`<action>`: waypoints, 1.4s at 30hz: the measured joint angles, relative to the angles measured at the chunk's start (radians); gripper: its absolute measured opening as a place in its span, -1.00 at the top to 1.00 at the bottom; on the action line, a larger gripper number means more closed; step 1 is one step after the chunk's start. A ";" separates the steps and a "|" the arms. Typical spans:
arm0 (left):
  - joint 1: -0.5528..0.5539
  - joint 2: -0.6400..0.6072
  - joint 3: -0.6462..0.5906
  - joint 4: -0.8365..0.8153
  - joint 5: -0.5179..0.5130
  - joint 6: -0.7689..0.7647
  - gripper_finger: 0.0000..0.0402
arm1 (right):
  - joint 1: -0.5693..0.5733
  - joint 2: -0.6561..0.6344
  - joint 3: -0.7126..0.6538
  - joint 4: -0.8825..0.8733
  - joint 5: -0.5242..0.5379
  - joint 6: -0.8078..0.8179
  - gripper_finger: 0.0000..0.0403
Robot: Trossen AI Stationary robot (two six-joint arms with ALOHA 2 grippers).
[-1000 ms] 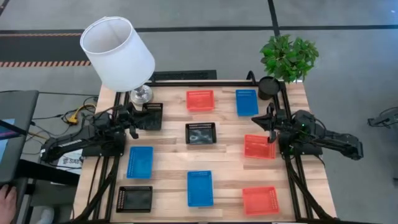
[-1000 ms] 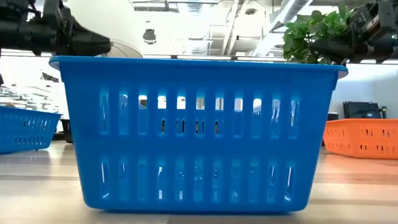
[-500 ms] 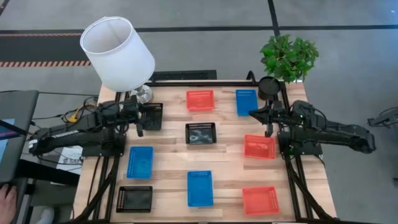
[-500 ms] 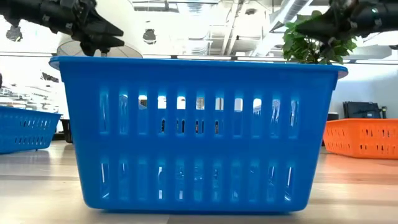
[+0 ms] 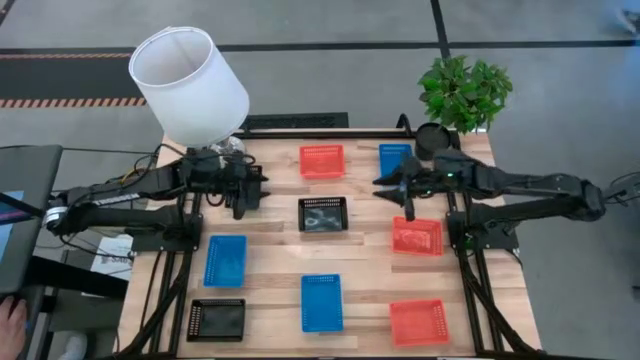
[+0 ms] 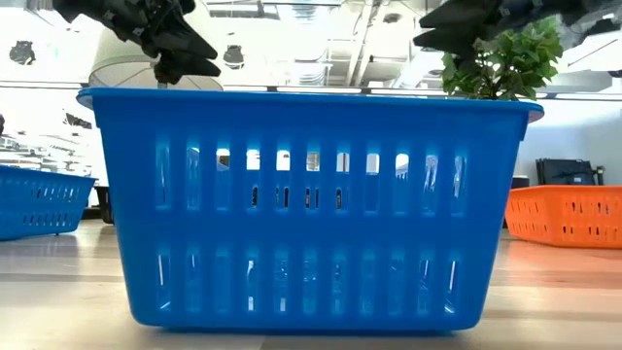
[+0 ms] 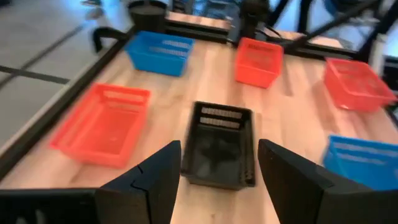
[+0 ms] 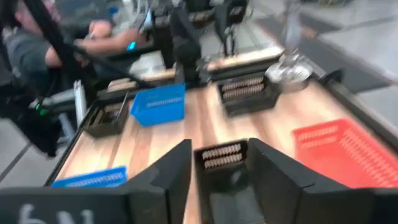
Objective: Stack baskets by color
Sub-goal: Stack the top left black bin on the top right black bin
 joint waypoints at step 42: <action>-0.072 0.180 0.007 -0.175 -0.144 -0.099 0.00 | 0.200 0.327 0.302 -0.935 0.046 0.153 -0.02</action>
